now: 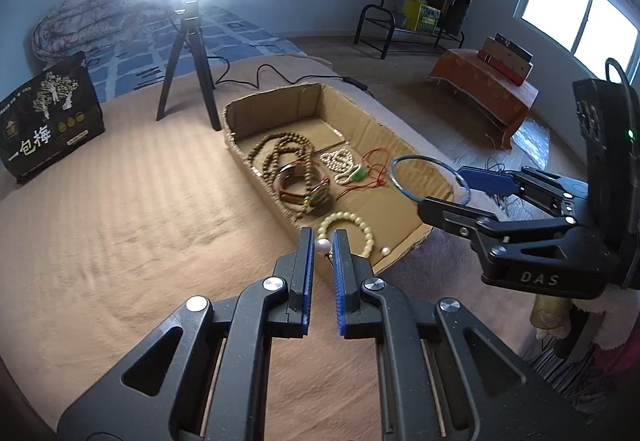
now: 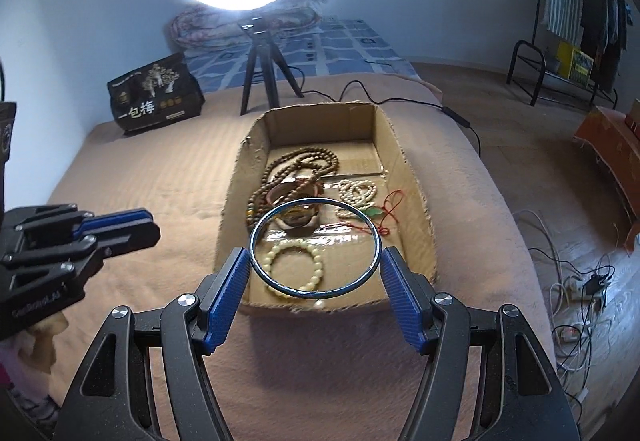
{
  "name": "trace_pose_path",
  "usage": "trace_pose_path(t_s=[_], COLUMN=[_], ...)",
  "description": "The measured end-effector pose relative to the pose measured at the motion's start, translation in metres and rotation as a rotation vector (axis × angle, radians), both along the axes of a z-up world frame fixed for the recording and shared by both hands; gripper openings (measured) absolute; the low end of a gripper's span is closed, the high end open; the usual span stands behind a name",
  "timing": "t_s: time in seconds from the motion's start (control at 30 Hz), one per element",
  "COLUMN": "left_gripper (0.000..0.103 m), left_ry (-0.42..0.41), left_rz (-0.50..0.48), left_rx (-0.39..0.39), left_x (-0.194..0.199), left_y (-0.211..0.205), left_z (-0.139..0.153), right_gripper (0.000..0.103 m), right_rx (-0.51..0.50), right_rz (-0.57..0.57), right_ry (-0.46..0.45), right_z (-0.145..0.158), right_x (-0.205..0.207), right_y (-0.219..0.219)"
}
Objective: Organize jewelry
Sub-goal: 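Carry the pearl with the left tool to the box while the right tool carries the bangle, then open the left tool over the box while the right tool releases the bangle into it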
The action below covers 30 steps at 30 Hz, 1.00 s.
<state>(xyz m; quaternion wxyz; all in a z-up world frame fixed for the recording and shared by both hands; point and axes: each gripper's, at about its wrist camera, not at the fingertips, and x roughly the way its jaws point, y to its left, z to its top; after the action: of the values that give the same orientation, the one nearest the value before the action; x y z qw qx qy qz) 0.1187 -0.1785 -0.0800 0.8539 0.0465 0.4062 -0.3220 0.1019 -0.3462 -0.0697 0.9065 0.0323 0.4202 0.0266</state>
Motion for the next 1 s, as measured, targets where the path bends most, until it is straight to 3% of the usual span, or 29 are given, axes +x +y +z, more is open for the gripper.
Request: trace_pose_path(t_s=[0.57,1.0], left_gripper=[0.008,0.008], left_ry=[0.027,0.029], left_rz=[0.0,0.01], left_rx=[0.001,0.001], left_x=[0.013,0.022], left_y=[-0.041,-0.047], left_z=[-0.019,-0.022], right_gripper=[0.067,0.067], right_rx=[0.108,0.077], right_rz=[-0.017,-0.02], right_ry=[0.071,0.079], right_z=[-0.01,-0.014], right_x=[0.046,0.056], right_y=[-0.035,-0.031])
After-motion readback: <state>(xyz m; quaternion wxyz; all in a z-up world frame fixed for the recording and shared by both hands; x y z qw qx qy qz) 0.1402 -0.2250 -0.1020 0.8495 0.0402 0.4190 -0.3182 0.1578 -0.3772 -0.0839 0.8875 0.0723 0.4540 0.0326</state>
